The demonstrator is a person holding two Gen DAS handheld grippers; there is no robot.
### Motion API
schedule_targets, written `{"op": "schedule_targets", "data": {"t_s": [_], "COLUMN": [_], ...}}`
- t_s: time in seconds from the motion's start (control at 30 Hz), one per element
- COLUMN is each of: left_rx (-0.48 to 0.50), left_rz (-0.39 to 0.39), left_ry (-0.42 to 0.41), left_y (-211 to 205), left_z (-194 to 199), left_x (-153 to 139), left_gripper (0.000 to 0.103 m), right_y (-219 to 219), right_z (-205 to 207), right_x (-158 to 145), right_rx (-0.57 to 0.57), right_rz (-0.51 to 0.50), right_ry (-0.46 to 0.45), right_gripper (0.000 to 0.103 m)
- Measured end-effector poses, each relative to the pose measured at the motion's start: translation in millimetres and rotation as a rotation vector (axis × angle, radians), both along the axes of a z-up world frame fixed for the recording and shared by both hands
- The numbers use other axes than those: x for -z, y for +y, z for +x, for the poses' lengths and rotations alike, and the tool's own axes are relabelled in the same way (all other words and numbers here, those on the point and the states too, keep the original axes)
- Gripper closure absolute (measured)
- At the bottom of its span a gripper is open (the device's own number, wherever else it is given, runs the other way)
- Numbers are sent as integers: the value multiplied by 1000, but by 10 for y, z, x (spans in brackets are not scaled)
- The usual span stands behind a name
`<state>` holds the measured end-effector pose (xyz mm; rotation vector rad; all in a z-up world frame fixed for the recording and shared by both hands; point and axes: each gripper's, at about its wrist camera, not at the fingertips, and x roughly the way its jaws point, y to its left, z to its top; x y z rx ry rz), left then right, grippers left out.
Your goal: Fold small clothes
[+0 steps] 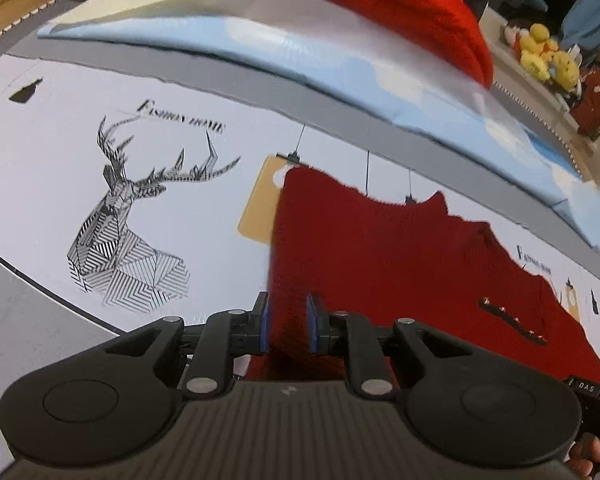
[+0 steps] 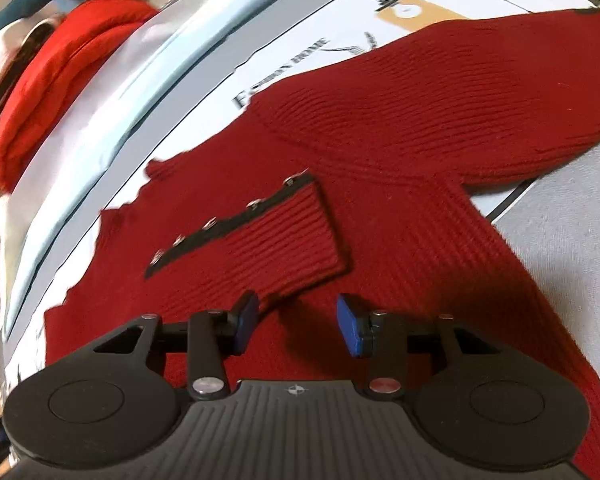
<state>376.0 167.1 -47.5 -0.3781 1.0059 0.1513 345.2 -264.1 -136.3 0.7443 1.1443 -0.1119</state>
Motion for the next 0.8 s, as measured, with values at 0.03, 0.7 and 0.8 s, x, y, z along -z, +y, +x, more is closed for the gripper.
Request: {"op": "schedule_targets", "data": {"t_s": [0.03, 0.7, 0.8], "left_rx": [2, 40, 45], "left_rz": [-5, -12, -7], "left_ry": [8, 54, 57], "left_y": [-14, -171, -187], "left_z": [16, 106, 107], "left_x": [17, 170, 175], "left_gripper": [85, 84, 84], "right_y": [-5, -345, -273], "right_z": [14, 86, 127], "right_x": [25, 156, 194], "right_rx": [7, 154, 144], "right_rz": [-2, 181, 159], "right_ry": [2, -6, 1], "right_gripper": [73, 68, 67]}}
